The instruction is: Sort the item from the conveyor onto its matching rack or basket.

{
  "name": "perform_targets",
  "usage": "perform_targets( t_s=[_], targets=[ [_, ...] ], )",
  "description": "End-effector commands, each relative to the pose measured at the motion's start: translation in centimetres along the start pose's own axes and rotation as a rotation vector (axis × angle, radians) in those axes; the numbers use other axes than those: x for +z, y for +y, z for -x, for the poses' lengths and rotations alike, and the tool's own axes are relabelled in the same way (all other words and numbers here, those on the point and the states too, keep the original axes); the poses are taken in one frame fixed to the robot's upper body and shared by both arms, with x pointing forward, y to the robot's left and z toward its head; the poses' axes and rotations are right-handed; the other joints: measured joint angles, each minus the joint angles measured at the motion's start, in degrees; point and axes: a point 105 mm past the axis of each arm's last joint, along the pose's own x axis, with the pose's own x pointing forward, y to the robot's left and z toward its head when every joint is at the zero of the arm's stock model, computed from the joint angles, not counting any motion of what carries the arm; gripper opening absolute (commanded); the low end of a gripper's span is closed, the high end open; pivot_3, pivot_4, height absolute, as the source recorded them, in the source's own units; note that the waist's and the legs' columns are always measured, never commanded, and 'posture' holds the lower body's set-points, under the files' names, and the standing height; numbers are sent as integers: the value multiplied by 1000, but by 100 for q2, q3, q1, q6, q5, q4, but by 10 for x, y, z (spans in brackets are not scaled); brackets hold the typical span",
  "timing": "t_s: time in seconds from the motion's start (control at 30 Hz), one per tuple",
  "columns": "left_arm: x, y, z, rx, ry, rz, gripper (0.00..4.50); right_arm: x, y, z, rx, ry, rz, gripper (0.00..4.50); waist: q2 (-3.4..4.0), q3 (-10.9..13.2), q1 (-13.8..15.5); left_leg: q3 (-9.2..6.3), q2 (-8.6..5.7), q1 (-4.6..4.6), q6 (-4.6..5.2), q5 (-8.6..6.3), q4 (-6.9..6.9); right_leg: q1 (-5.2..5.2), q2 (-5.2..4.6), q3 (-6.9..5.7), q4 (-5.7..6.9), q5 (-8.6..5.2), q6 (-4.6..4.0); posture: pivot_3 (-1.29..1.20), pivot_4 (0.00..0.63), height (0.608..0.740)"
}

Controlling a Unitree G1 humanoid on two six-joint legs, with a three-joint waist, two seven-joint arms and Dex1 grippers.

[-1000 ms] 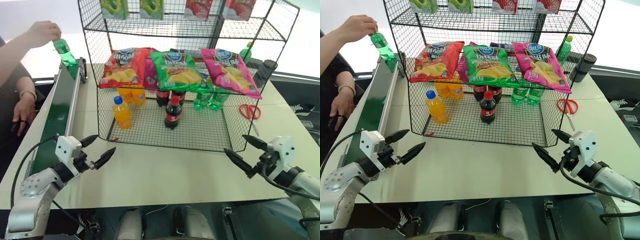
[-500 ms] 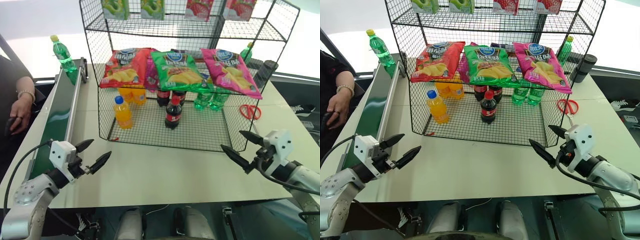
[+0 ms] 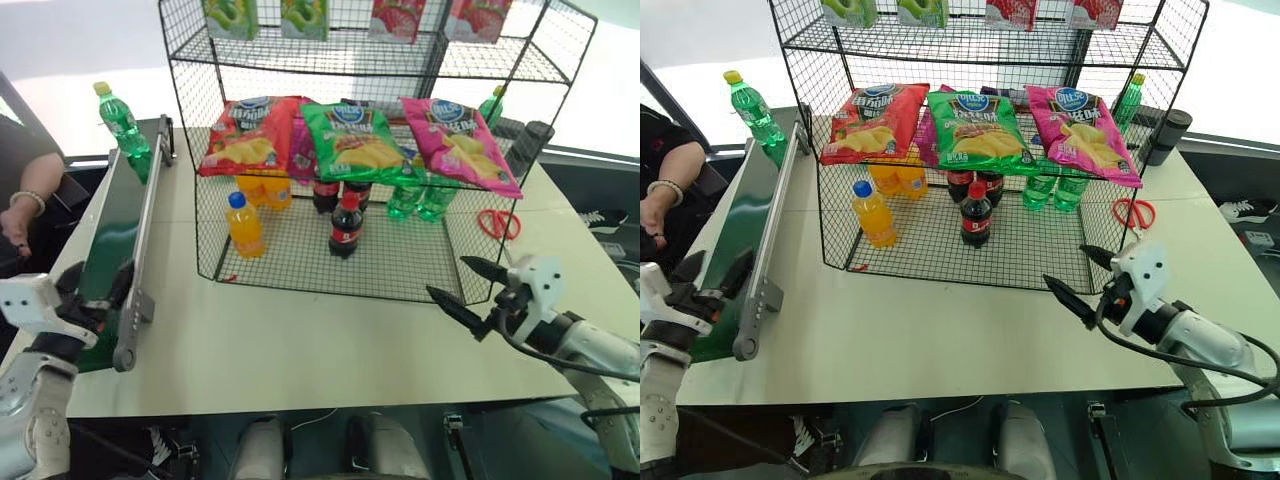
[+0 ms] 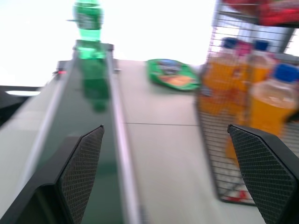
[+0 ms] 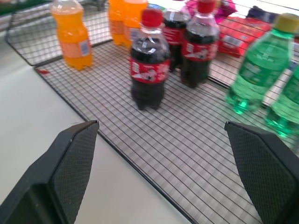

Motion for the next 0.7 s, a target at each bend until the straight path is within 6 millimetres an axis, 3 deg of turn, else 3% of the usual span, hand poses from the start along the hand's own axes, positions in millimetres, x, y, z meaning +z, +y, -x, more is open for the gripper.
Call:
perform_targets(
  t_s=[0.03,0.37,0.57,0.7],
  targets=[
    [6,5,-4,90,-48,-39,4500,16,20,-13,67,-66,28,4490,-10,-4,4,-1,0,-2,0,0,3,0,-1,-2,0,0,0,0,150,735],
    [-4,-23,-27,39,-57,-92,4500,10,61,-40,183,-96,3,4490,-16,-8,-11,-3,-1,-4,0,0,5,-1,-3,-6,3,1,-1,0,150,735],
    [-8,-22,-29,77,-56,-91,4500,1,85,-47,260,-103,-8,4490,-18,-9,-15,-2,0,-4,0,0,6,-2,-2,-6,4,1,0,0,150,735],
    [-6,-8,-28,152,-68,-127,4500,-3,94,-49,290,-107,-51,4490,-18,-9,-11,-3,1,-4,0,0,6,-2,-2,-9,4,1,0,0,150,735]
  ],
)
